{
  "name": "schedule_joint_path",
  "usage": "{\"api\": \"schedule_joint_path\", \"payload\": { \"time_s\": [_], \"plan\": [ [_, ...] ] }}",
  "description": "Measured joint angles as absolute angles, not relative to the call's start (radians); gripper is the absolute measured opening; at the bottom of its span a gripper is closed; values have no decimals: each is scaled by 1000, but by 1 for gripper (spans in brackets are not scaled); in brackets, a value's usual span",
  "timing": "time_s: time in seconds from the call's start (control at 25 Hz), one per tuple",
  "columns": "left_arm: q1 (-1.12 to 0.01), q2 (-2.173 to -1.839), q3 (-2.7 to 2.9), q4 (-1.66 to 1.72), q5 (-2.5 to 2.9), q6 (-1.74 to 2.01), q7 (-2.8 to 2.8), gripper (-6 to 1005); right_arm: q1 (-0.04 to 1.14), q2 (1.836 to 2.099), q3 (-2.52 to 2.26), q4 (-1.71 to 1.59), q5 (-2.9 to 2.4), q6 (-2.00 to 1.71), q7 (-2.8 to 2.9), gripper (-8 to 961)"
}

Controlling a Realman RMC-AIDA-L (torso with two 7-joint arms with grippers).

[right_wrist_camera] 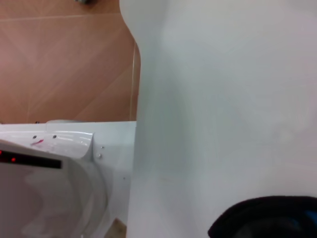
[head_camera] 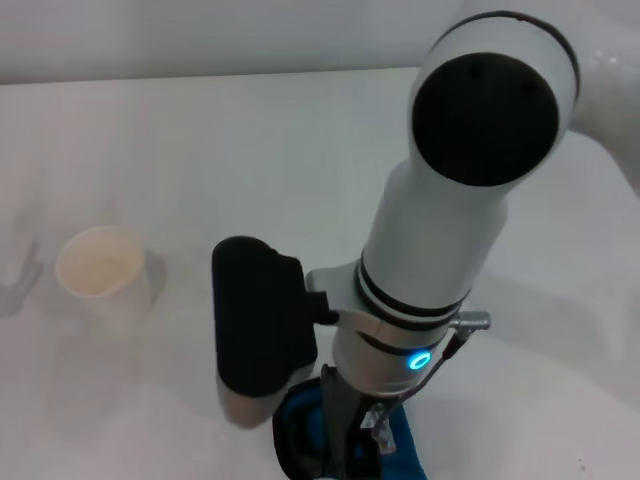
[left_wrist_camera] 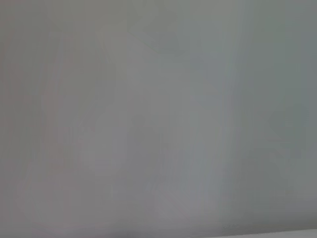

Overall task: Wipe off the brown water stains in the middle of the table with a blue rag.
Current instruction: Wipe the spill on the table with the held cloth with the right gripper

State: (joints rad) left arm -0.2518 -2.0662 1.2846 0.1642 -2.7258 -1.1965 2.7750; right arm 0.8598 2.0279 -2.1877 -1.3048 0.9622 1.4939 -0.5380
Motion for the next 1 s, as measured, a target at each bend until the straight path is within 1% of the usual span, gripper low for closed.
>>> {"api": "schedule_joint_path", "payload": {
  "time_s": [0.64,1.0],
  "plan": [
    [-261,-2066,1284,163,-2729,-1183,2775,876,938,2028,-2265,-1162,1037,1507,-676,57],
    [-260,-2067,1283,163,-2734,-1181,2775,876,1008,2028,-2182,-924,908,1368,-631,57]
  ]
}}
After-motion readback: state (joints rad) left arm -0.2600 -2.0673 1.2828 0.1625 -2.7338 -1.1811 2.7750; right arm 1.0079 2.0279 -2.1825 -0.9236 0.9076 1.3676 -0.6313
